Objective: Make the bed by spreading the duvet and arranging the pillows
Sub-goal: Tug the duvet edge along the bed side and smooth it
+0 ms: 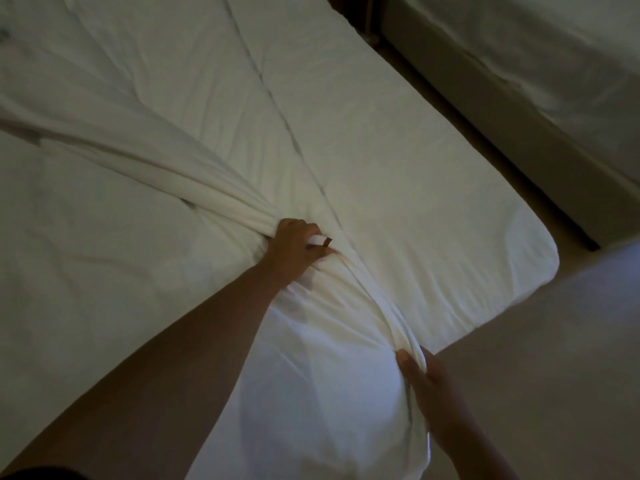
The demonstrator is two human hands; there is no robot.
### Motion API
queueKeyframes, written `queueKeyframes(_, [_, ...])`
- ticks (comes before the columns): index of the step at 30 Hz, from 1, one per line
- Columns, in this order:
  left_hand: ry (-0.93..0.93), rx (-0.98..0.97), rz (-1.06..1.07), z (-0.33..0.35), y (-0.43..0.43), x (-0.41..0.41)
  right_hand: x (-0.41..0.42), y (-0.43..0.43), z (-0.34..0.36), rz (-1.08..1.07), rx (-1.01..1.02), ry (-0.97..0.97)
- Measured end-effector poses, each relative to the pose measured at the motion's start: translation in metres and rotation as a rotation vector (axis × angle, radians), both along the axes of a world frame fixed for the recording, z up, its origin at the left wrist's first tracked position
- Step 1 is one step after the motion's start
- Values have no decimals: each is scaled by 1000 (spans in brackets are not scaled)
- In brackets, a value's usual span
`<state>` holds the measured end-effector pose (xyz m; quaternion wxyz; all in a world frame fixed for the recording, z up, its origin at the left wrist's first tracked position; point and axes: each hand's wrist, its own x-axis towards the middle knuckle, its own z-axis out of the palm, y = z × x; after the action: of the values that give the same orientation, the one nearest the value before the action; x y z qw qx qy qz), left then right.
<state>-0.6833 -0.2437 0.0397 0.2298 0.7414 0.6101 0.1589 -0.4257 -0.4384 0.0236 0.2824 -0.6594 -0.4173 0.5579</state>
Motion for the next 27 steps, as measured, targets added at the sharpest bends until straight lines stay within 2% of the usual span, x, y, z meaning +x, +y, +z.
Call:
queueKeyframes(5, [-216,-163,44,36,-32,-16,-6,1,19,40,-43,-205])
queueKeyframes(8, [-265,-108,69,65,-64,-31,-11,0,47,120,-46,-517])
queueKeyframes(10, [-290,-45,107,94,-90,-50,-22,2,75,210,41,-752])
queueKeyframes(11, [-304,-22,148,110,-103,-64,-35,4,94,245,84,-809])
queueKeyframes(14, [-347,-66,352,160,-154,-127,-103,8,149,355,189,-753])
queueKeyframes(19, [-303,-49,568,237,-280,-258,-267,-21,236,708,340,-633])
queueKeyframes(24, [-225,-46,699,297,-454,-391,-440,-108,305,970,512,-620])
queueKeyframes(27, [-178,-118,796,332,-552,-459,-536,-178,341,1078,563,-586])
